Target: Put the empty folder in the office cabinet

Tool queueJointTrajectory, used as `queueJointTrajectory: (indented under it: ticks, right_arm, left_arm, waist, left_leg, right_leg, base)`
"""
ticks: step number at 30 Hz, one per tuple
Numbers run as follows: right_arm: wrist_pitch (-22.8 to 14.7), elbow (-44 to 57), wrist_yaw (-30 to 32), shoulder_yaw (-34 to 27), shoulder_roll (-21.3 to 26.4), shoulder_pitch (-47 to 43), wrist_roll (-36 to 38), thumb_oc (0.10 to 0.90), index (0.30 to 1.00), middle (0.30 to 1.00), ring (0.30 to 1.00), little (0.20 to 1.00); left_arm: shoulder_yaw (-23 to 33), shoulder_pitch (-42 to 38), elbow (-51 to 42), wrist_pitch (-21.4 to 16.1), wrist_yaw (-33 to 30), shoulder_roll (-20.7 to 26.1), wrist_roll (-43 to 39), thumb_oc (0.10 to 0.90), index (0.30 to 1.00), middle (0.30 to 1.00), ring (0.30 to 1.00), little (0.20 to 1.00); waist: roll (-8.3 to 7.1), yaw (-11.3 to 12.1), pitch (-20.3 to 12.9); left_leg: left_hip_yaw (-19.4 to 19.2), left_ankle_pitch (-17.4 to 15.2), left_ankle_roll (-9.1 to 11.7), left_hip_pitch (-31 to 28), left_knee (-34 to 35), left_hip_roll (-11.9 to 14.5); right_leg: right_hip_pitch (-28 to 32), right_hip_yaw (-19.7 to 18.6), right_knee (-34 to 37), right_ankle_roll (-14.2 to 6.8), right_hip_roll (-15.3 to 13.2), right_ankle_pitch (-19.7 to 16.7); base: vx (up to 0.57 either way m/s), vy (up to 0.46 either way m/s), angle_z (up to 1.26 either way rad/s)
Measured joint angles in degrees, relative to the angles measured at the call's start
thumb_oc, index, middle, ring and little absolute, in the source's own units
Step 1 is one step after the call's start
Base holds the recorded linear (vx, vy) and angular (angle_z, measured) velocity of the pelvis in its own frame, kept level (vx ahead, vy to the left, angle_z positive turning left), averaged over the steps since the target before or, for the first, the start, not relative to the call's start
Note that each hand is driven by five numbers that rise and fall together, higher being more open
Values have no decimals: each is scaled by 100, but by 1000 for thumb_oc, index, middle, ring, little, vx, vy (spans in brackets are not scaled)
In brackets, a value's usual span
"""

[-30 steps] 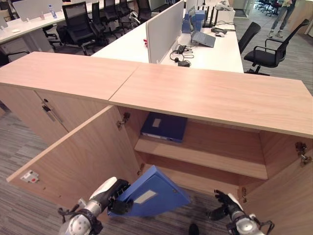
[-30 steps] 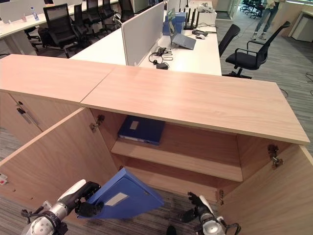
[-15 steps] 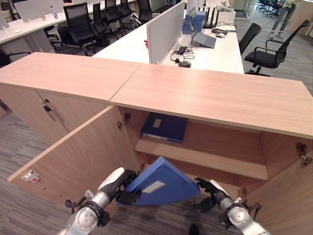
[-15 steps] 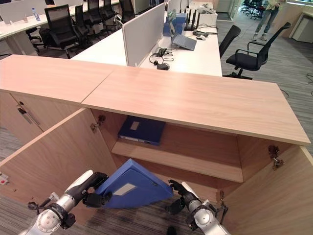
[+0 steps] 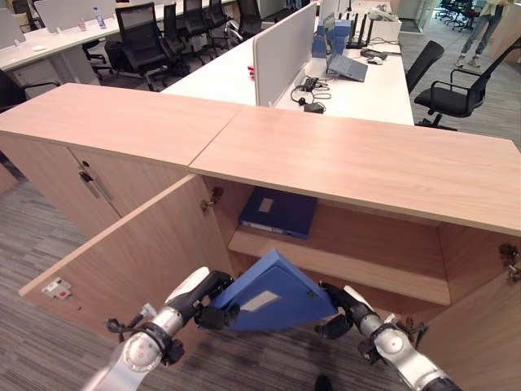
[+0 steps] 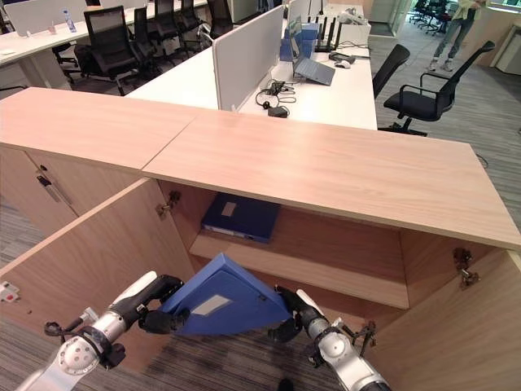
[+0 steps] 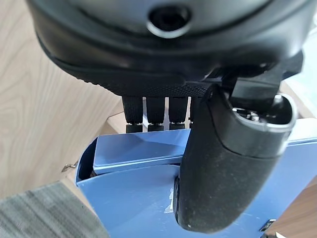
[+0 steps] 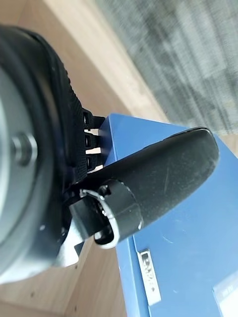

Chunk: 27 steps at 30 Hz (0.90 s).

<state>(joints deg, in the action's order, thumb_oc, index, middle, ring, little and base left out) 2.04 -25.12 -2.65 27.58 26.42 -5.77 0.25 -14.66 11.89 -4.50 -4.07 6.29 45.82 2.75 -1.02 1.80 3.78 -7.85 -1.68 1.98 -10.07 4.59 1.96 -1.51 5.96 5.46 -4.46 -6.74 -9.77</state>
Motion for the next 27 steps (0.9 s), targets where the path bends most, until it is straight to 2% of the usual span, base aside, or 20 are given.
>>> queueJointTrajectory:
  ticks: [2, 9, 15, 16, 17, 19, 24, 27]
  right_arm:
    - [-12, 20, 20, 32, 112, -253, -3, 800, 900, 900, 900, 900]
    - [-58, 20, 131, 149, 283, -614, -6, 800, 900, 900, 900, 900]
    - [-36, 8, 137, 596, 403, -617, -5, 800, 900, 900, 900, 900]
    - [-36, 8, 132, 599, 402, -618, -5, 778, 867, 867, 867, 867]
    - [-29, 3, 130, 660, 413, -630, -3, 400, 300, 300, 300, 300]
    - [-23, 3, 116, 749, 423, -630, 3, 400, 300, 300, 300, 300]
    - [113, 1, -278, 1019, 564, -627, 896, 400, 300, 300, 300, 300]
    - [123, -10, -344, 1119, 570, -615, 1111, 400, 300, 300, 300, 300]
  left_arm:
    - [-140, -109, -330, -11, 111, 326, -368, 400, 300, 300, 300, 300]
    - [-425, -637, -428, 45, 157, 687, -932, 400, 300, 300, 300, 300]
    - [-632, -814, -402, 169, 197, 781, -1106, 400, 300, 300, 300, 300]
    - [-646, -814, -383, 172, 197, 786, -1149, 400, 300, 300, 300, 300]
    - [-661, -821, -373, 181, 196, 792, -1156, 400, 300, 300, 300, 300]
    - [-669, -834, -369, 182, 196, 796, -1156, 400, 300, 300, 300, 300]
    - [-739, -1008, -236, 181, 256, 790, -1157, 400, 300, 300, 300, 300]
    - [-743, -1043, -169, 182, 321, 785, -1374, 400, 300, 300, 300, 300]
  waist:
    - [0, 11, 0]
    - [1, 12, -5]
    - [-3, 27, -8]
    - [-3, 29, -8]
    - [-5, 26, -9]
    - [-6, 24, -9]
    - [-15, 49, -14]
    - [-15, 55, -14]
  left_leg:
    - [-2, 0, 1, -5, 0, -2]
    - [-4, 1, 2, -9, -1, 3]
    - [-13, 2, 3, -15, -1, 2]
    - [-12, 3, 5, -15, -1, 2]
    - [-13, 3, 5, -17, -1, 2]
    - [-15, 3, 5, -19, -2, 2]
    - [-15, 3, 5, -22, -2, 2]
    - [-16, 4, 5, -23, -2, 3]
  right_leg:
    - [6, -3, -1, -4, 0, -2]
    - [9, -5, -2, 45, 7, -41]
    - [9, -14, -1, 41, 6, -36]
    - [8, -14, -1, 42, 6, -37]
    - [9, -15, -1, 45, 7, -39]
    - [9, -18, -1, 47, 8, -42]
    - [13, -16, -1, 50, 8, -46]
    - [12, -15, -1, 51, 8, -46]
  base:
    - [0, 0, 0]
    - [0, 0, 0]
    - [0, 0, 0]
    - [0, 0, 0]
    - [0, 0, 0]
    - [0, 0, 0]
    - [0, 0, 0]
    - [0, 0, 0]
